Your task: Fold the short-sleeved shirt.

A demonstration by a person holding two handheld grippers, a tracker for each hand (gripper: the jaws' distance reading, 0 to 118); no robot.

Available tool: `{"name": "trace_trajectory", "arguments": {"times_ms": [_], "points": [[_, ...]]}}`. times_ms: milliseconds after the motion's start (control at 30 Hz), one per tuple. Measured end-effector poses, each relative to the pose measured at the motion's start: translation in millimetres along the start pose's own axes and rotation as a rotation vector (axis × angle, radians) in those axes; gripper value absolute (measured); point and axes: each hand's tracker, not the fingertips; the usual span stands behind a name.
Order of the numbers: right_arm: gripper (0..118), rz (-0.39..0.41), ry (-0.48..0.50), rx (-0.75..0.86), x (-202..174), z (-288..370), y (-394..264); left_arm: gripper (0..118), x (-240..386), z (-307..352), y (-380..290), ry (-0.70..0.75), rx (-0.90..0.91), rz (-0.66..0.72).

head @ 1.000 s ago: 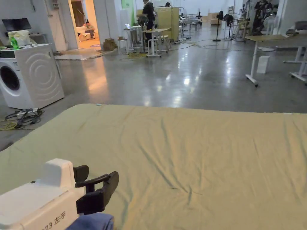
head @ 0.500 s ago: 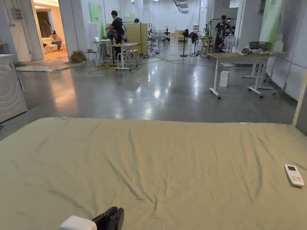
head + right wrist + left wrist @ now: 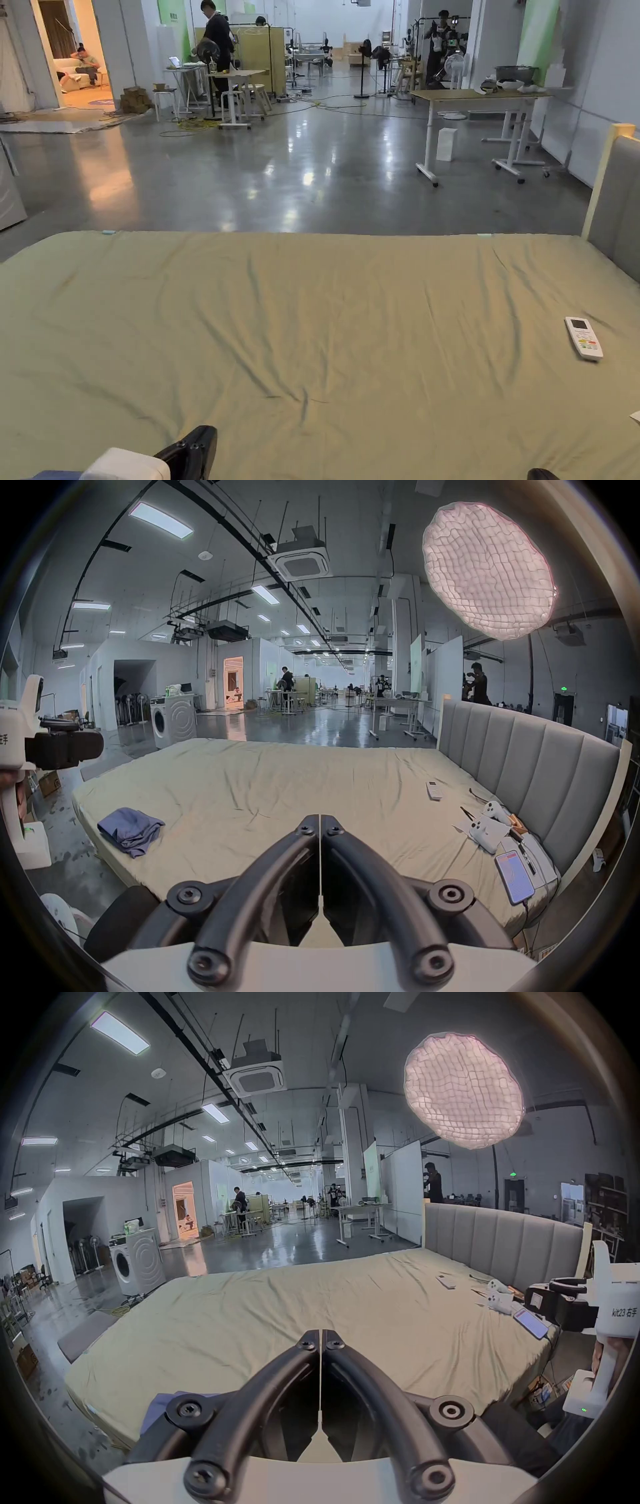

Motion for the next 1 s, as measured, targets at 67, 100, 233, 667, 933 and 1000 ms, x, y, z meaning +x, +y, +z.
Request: {"name": "trace_trajectory", "arguments": {"times_ms": [67, 100, 233, 667, 933, 1000], "points": [[4, 0.021, 0.0, -0.003, -2.0, -0.4, -0.2, 1, -3.7, -1.8, 1.5, 0.021, 0.001, -0.003], [9, 0.033, -0.004, -0.004, -3.5, -0.8, -0.3, 1, -6.2, -2.0, 2.2, 0.028, 0.001, -0.003], [59, 0.036, 0.006, -0.01, -3.6, -0.8, -0.5, 29, -12.3, 3.6, 2.2, 0.038, 0.026, 0.026], [118, -0.007, -0.05, -0.005, 1.0, -2.3, 2.2, 118, -12.2, 13.1, 3.7, 0.023, 0.125, 0.087], [118, -0.071, -0.042, -0.005, 10.3, -1.5, 4.0, 118, -6.7, 11.4, 3.3, 0.034, 0.103, 0.078], [118, -0.076, -0.018, -0.003, 10.8, -2.4, 4.3, 118, -6.4, 8.2, 2.3, 0.05, 0.079, 0.093]]}}
